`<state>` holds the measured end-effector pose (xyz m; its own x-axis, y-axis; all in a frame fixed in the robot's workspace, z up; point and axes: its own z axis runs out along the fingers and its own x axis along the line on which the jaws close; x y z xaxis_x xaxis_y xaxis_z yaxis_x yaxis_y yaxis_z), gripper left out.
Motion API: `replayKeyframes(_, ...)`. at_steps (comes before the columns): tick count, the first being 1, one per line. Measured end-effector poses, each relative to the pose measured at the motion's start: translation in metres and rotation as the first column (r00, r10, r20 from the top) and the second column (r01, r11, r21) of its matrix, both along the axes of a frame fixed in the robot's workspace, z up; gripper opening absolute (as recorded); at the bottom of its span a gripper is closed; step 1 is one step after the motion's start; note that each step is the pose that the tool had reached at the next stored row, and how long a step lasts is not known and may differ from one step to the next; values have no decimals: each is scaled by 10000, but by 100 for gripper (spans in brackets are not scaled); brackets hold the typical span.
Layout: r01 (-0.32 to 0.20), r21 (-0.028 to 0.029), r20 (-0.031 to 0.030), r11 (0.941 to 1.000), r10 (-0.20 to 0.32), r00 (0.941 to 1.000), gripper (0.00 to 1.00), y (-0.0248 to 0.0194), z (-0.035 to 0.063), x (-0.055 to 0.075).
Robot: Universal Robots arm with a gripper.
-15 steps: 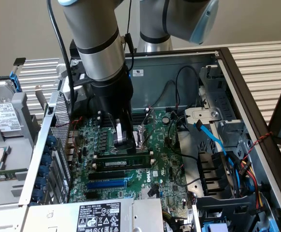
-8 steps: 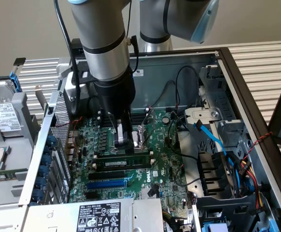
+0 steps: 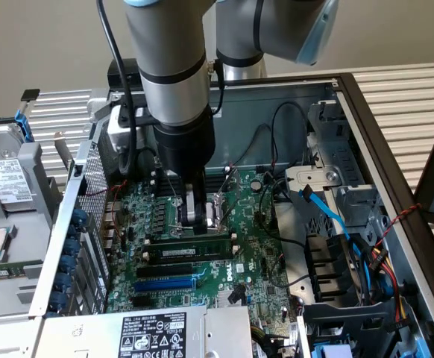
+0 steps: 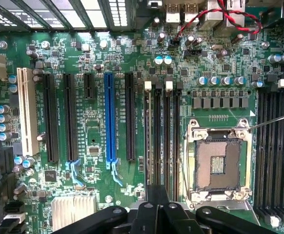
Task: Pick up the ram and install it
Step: 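Press down the ram until it locks into place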
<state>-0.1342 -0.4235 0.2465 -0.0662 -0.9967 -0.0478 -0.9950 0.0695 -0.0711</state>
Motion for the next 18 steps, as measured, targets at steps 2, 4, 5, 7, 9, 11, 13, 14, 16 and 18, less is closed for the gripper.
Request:
replayKeyframes(2, 0, -2, -170, 10000, 0, 9999, 10, -18, -11, 32)
replayKeyframes(4, 0, -1, -282, 10000, 0, 9996, 10, -36, -27, 71)
replayKeyframes(5, 0, -2, -325, 10000, 0, 9995, 10, -44, -36, 91)
replayKeyframes(7, -2, -2, -378, 10000, 2, 9993, 10, -52, -62, 122)
replayKeyframes(9, -1, -5, -387, 10000, 0, 9992, 10, -56, -70, 129)
replayKeyframes(11, -1, -2, -386, 10000, 1, 9993, 10, -60, -76, 132)
replayKeyframes(13, -1, -2, -387, 10000, 1, 9993, 10, -67, -89, 134)
replayKeyframes(14, -1, -2, -387, 10000, 1, 9993, 10, -70, -97, 136)
replayKeyframes(16, -1, -3, -393, 10000, 1, 9992, 10, -77, -110, 139)
replayKeyframes(18, 0, -1, -410, 10000, 0, 9992, 10, -84, -119, 143)
